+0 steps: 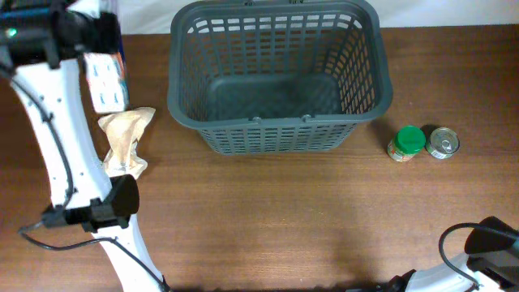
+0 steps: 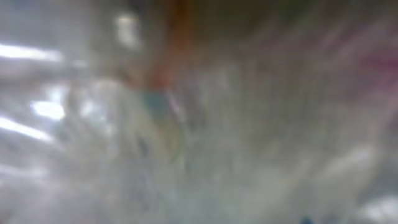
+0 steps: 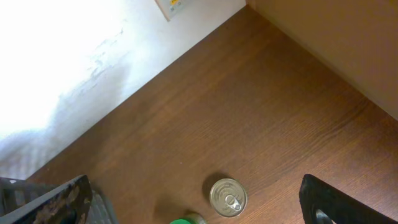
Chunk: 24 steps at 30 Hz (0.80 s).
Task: Pack container
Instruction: 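Lower the tissue stack into the basket and open the left gripper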
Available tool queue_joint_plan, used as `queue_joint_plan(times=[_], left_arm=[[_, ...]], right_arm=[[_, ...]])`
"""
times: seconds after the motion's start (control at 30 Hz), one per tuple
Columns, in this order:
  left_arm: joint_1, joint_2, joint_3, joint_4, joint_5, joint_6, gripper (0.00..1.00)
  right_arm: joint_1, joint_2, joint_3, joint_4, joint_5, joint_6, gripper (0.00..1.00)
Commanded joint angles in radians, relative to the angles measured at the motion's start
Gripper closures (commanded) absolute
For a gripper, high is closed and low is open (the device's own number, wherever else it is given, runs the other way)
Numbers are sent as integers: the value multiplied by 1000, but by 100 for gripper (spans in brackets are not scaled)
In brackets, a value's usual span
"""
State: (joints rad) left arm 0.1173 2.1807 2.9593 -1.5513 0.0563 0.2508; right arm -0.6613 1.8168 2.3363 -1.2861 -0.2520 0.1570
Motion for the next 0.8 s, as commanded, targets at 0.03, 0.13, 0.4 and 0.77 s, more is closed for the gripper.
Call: queue_joint_plan(times=[0.03, 0.13, 0.4, 0.77], left_arm=[[-84, -21, 165, 2, 230, 387, 98], [-175, -24, 179, 9, 233, 496, 98], [-457, 15, 115, 90, 166, 867, 98], [-530, 170, -84, 172, 296, 1024, 98]], right_arm=[[-1, -11, -1, -1, 5, 2, 1], [-1, -11, -1, -1, 5, 1, 1], [-1, -11, -1, -1, 5, 2, 1], [-1, -11, -1, -1, 5, 1, 1]])
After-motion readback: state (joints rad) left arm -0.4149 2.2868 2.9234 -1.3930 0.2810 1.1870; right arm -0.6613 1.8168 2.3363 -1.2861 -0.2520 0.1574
